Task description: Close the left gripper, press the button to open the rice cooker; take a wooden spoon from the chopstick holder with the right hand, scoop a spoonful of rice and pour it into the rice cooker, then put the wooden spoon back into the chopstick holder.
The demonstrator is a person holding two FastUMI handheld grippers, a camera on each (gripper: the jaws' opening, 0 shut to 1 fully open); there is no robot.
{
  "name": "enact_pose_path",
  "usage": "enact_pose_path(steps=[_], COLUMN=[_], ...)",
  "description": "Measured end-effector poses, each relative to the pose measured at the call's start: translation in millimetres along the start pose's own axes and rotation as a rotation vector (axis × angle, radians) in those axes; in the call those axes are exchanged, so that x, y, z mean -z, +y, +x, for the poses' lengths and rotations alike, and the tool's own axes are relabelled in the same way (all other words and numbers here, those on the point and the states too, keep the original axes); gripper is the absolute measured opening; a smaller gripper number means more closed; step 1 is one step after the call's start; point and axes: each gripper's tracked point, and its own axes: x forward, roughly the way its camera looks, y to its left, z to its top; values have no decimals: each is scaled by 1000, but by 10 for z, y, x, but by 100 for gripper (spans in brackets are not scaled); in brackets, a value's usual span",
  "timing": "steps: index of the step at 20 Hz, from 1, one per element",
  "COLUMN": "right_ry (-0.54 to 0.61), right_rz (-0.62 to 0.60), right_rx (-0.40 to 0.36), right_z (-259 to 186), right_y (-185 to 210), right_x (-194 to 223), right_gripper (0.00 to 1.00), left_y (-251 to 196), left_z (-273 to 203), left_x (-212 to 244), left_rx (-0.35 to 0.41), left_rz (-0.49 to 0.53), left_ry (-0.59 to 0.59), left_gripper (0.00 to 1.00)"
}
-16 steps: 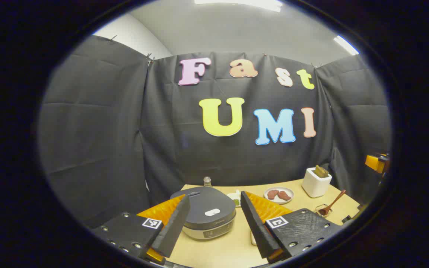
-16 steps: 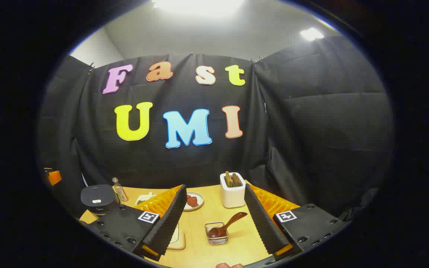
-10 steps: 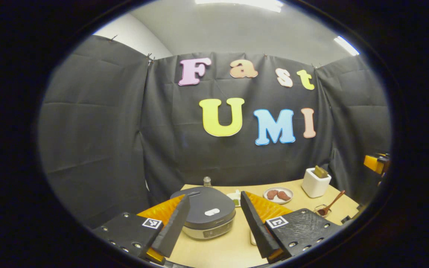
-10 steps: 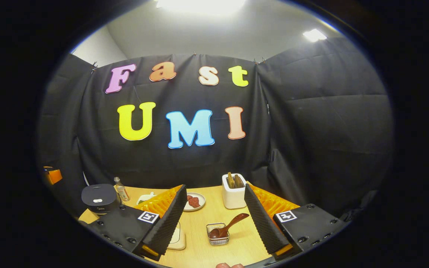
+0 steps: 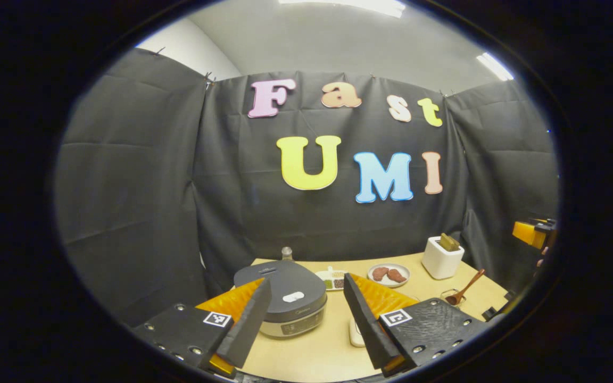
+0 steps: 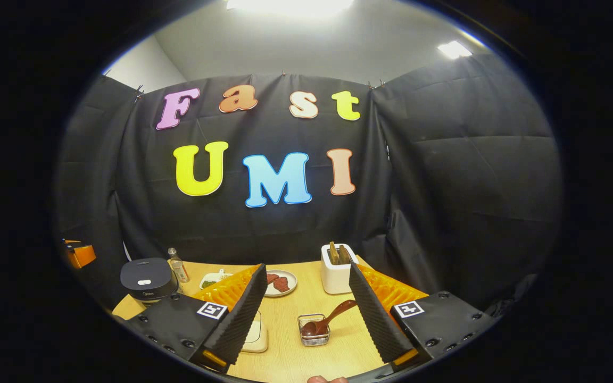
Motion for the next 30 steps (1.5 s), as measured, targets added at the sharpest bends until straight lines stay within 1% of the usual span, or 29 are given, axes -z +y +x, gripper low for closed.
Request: enact_pose_path(steps=[6,9,12,13,14,15,16,17,18,20,21,23,26,27,30], right_ry=[17,14,12,25,38,50,61,68,76,104,114,118,99,99,115], right_rz=[-20,-39,-39,-35,-33,-37,-44,-47,-45,-24,-9,1,-6,-1,31], right_rx=[-3,8,20,21,20,22,27,32,37,30,27,26,52,62,87], right_z=[6,28,37,35,34,37,45,56,71,80,78,78,61,66,143], right_y=[86,101,118,129,149,144,134,135,151,228,259,286,195,162,52], right_x=[0,-31,-33,-9,27,43,64,77,88,153,161,147,126,144,239], right_gripper=[98,98,98,98,98,98,98,98,98,98,98,98,98,98,98], left_y=[37,44,92,181,171,170,177,284,341,252,293,299,362,372,385], left_z=[156,266,397,442,471,470,480,519,545,506,512,488,521,553,639], left_x=[117,161,273,317,339,374,400,411,471,592,610,660,646,624,550], left_rx=[13,33,52,20,31,43,56,11,1,61,64,104,121,127,148], left_rz=[-36,-58,-56,-61,-71,-80,-83,-82,-90,-124,-138,-152,-167,-163,-166], left_ry=[40,55,85,99,111,120,124,125,140,184,184,203,236,244,273], left_gripper=[85,85,85,84,55,47,55,43,32,9,6,0,0,1,0])
